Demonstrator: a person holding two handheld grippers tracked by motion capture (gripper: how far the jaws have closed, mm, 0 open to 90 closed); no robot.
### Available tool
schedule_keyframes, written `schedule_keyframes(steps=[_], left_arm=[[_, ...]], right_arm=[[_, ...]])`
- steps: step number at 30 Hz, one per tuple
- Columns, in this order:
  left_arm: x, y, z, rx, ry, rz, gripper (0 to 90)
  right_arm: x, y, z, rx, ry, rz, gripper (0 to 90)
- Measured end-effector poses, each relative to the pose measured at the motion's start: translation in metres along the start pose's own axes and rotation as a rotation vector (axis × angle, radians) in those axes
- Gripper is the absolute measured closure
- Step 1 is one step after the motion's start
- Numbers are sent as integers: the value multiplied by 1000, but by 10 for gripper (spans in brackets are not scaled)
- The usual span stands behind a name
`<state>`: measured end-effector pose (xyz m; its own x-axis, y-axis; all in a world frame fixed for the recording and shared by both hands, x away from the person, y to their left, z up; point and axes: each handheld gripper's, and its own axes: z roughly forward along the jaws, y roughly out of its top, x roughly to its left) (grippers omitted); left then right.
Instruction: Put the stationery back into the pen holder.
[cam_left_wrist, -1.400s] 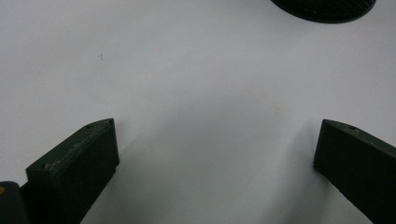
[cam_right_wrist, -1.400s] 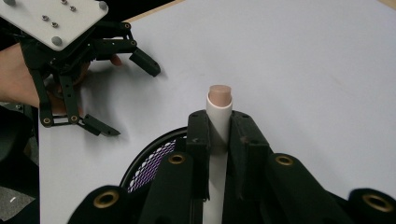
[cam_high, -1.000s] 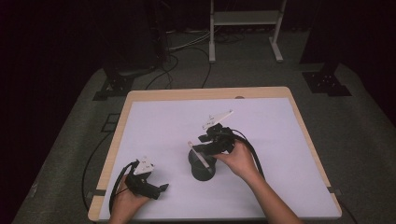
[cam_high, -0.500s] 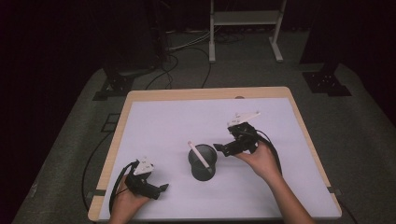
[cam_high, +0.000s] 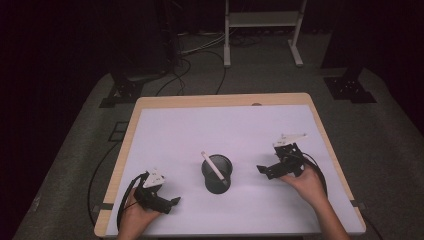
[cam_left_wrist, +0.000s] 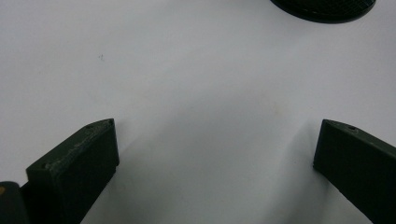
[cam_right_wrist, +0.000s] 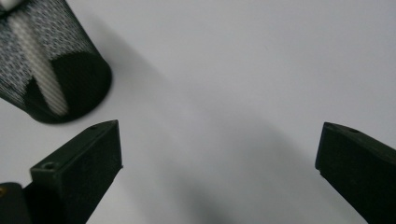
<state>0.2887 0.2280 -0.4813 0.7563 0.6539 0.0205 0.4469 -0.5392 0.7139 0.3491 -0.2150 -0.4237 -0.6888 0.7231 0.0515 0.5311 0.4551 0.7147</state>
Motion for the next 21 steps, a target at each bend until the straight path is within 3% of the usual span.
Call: schedule_keyframes(steps=[6,8,14,21], left_arm=[[0,0,0,0,0,-1,0],[0,0,0,0,0,-1,0],[0,0,0,0,-1,-2,0],[0,0,0,0,-1,-3,0]], right_arm=[[-14,-36,-5,46,-88,-6,0],[-17,-49,-7,54,-112,12,0],[-29,-74,-9,107,-145,41,0],[-34,-88,-9,47,-127,59,0]])
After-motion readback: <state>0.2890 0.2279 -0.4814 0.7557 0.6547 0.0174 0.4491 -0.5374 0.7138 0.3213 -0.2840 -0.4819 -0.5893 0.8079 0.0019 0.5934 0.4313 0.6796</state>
